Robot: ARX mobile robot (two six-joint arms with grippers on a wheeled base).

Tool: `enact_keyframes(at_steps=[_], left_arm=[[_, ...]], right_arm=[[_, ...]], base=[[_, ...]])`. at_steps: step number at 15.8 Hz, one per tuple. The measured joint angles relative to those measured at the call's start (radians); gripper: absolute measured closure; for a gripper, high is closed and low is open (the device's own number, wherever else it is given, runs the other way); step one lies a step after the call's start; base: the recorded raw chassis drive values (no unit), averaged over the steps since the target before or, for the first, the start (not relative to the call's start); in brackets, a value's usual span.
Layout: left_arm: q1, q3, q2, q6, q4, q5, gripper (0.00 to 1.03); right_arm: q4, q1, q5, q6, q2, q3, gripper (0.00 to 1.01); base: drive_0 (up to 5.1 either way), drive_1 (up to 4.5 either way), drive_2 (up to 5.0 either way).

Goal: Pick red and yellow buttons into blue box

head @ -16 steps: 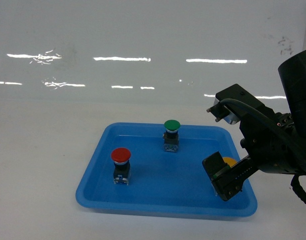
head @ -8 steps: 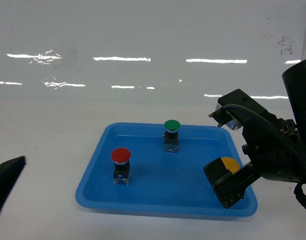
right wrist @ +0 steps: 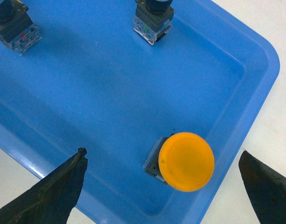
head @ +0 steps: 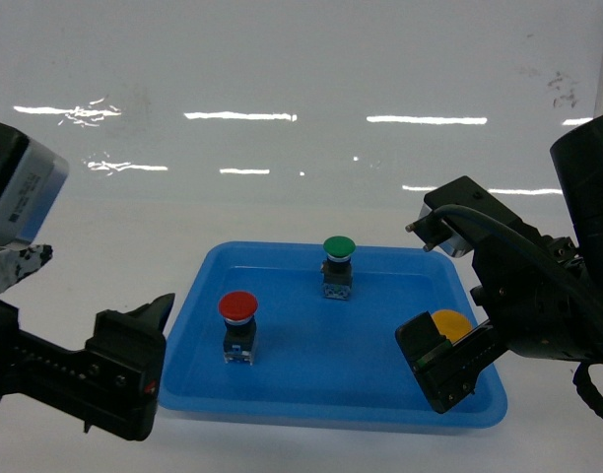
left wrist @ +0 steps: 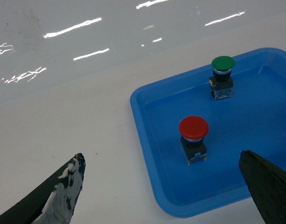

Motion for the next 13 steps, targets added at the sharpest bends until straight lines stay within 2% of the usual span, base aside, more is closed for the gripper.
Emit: enact_keyframes(at_steps=[4, 9, 11, 12, 13], left_arm=[[-0.006, 0.062, 0.113, 0.002, -0.001, -0.009, 0.05], [-0.005, 0.15, 0.174, 0.023, -0.061, -0.019, 0.05], [-0.006, 0.181, 0.187, 0.037, -0.087, -0.024, 0.05], [0.002, 0.206, 0.187, 0.06, -0.101, -0.026, 0.05], [0.02, 0.194, 0.173, 0.083, -0.07, -0.056, 0.05]], right_arm=[[-0.003, 0.012, -0.003, 0.0, 0.001, 0.015, 0.03], [-0.004, 0.013, -0.012, 0.0, 0.008, 0.024, 0.03], [-0.004, 0.013, -0.014, 0.0, 0.015, 0.024, 0.03], [0.001, 0.01, -0.017, 0.0, 0.017, 0.024, 0.03], [0.022, 0.01, -0.018, 0.0, 0.016, 0.018, 0.03]], base=[[0.0, 0.0, 0.0], [0.0, 0.0, 0.0], [0.0, 0.0, 0.0], [0.0, 0.0, 0.0], [0.0, 0.0, 0.0]])
